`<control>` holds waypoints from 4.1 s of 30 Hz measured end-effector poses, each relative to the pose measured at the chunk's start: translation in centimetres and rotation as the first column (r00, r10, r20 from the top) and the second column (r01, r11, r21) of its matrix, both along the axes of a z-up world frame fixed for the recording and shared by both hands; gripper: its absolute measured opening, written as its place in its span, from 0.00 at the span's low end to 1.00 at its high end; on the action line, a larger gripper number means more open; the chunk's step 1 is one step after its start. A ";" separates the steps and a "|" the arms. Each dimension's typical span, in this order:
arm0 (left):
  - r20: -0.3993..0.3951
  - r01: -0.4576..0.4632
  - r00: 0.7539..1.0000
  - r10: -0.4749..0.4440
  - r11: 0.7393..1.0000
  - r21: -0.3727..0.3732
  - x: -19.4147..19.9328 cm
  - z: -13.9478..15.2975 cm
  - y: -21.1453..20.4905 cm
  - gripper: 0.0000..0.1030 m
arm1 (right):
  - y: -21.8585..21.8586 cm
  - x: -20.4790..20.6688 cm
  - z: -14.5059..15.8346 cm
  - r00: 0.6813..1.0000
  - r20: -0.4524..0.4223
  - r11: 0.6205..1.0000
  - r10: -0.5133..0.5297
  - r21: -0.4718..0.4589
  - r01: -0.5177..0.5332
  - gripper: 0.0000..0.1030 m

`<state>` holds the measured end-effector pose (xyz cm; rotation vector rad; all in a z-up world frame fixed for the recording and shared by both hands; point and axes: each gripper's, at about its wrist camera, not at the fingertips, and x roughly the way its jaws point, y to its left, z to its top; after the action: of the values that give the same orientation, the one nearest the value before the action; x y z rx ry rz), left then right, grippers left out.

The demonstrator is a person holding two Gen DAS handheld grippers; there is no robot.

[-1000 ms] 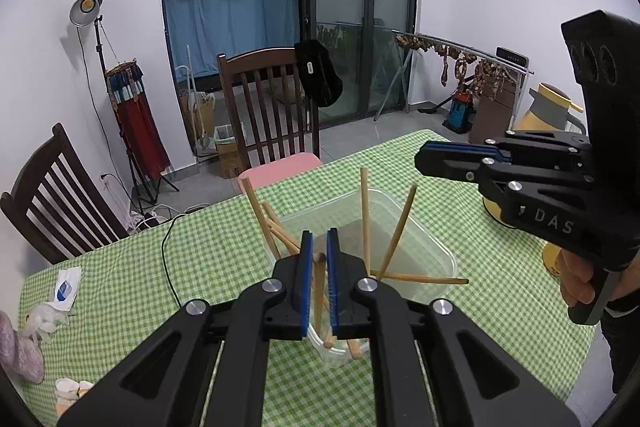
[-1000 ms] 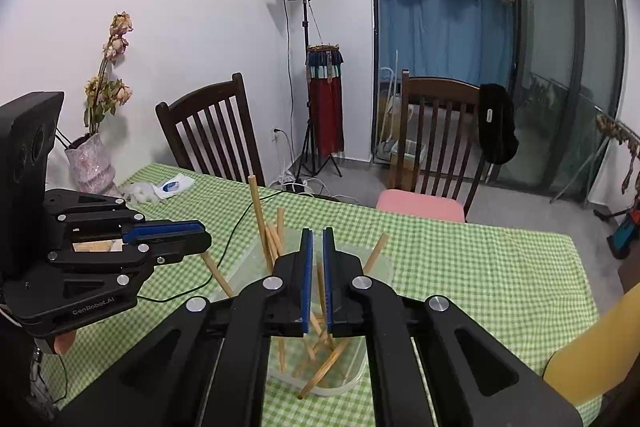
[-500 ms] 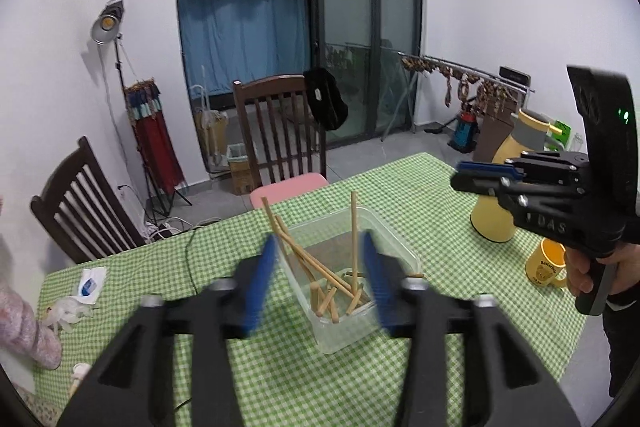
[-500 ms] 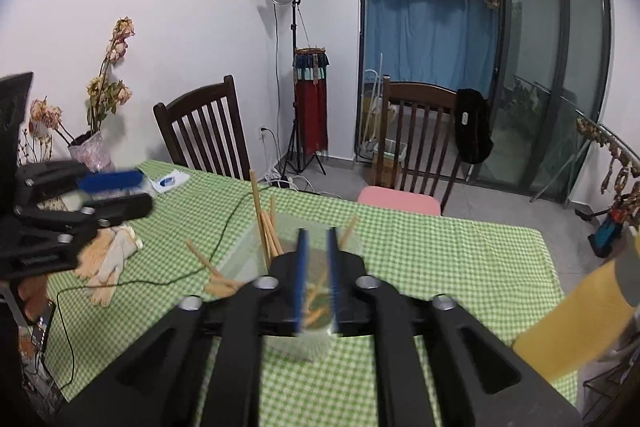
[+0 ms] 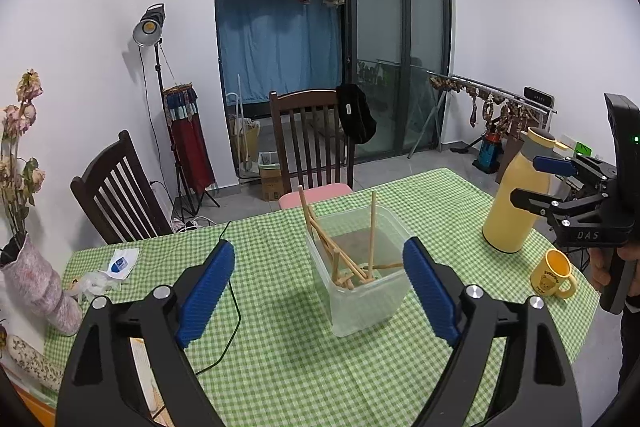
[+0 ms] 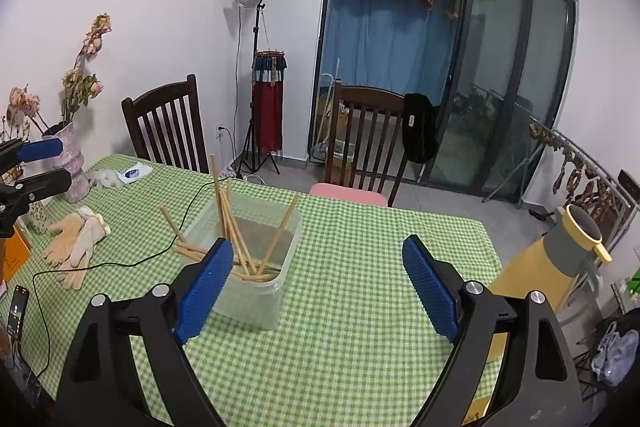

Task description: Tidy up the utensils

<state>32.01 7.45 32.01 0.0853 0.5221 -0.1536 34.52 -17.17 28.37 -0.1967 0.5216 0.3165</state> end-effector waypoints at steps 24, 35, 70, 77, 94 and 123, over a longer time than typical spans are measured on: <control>0.156 -0.096 0.983 0.099 0.995 -0.031 -11.1 -6.5 -2.1 0.86 | 0.6 -9.2 -6.0 0.994 0.109 0.996 -0.002 0.084 -0.007 0.84; 0.245 -0.170 0.952 0.183 0.983 -0.075 -17.5 -11.4 -3.7 0.88 | 1.6 -15.2 -9.3 0.974 0.226 0.996 -0.026 0.094 0.005 0.84; 0.381 -0.215 0.898 0.219 0.975 -0.054 -39.5 -28.2 -5.5 0.93 | 1.5 -35.0 -22.6 0.949 0.307 0.994 -0.068 0.106 0.037 0.87; 0.366 -0.203 0.904 0.219 0.976 -0.082 -38.9 -27.6 -5.3 0.93 | 0.0 -35.0 -23.3 0.952 0.277 0.985 -0.132 0.146 0.094 0.89; 0.365 -0.188 0.908 0.204 0.979 -0.079 -38.6 -27.5 -5.3 0.93 | 0.0 -34.9 -23.4 0.955 0.265 0.985 -0.132 0.143 0.097 0.91; 0.354 -0.182 0.914 0.198 0.980 -0.077 -38.4 -27.2 -4.9 0.93 | -0.2 -34.9 -23.4 0.955 0.261 0.984 -0.139 0.147 0.102 0.91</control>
<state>-6.44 2.53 4.85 0.0194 0.1571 0.0429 -0.40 -17.33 4.94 -0.0767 0.2392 0.1994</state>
